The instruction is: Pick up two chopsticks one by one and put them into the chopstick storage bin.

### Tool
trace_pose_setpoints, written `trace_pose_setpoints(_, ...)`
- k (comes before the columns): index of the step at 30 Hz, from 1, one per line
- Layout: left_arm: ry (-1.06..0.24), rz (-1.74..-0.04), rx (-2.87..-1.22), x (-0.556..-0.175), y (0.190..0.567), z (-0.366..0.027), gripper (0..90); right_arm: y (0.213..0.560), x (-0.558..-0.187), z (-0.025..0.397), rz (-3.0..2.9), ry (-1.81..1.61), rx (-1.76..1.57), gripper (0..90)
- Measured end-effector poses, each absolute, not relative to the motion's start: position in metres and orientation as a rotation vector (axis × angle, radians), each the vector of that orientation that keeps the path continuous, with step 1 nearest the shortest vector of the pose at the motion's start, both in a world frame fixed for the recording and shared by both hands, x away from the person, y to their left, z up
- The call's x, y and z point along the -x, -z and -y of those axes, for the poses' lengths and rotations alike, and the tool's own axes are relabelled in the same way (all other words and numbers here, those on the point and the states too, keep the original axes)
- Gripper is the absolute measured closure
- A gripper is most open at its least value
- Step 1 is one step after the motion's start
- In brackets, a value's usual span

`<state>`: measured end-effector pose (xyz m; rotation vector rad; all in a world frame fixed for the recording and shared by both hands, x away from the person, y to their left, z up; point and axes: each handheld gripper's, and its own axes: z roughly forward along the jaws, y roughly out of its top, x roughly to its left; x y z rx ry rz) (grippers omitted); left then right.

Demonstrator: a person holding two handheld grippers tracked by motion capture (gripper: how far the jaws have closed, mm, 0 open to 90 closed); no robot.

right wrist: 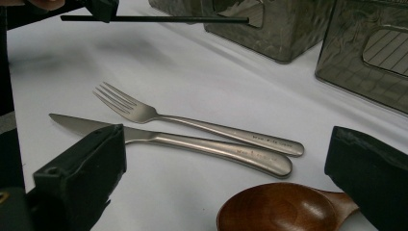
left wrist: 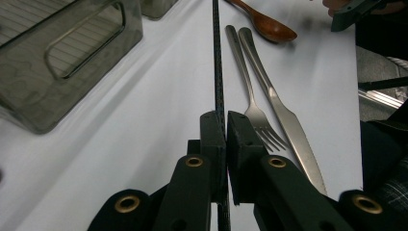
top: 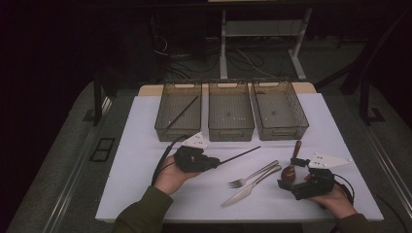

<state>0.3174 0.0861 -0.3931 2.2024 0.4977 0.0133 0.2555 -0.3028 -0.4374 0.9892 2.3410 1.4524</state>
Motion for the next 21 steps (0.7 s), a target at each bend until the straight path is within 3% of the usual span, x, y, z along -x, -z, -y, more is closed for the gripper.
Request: trace_pose_setpoints(21, -0.085, -0.575, -2.147, -0.335, 0.365, -0.115, 85.4, 0.438, -0.256, 0.303, -2.337, -1.448, -0.998, 0.3)
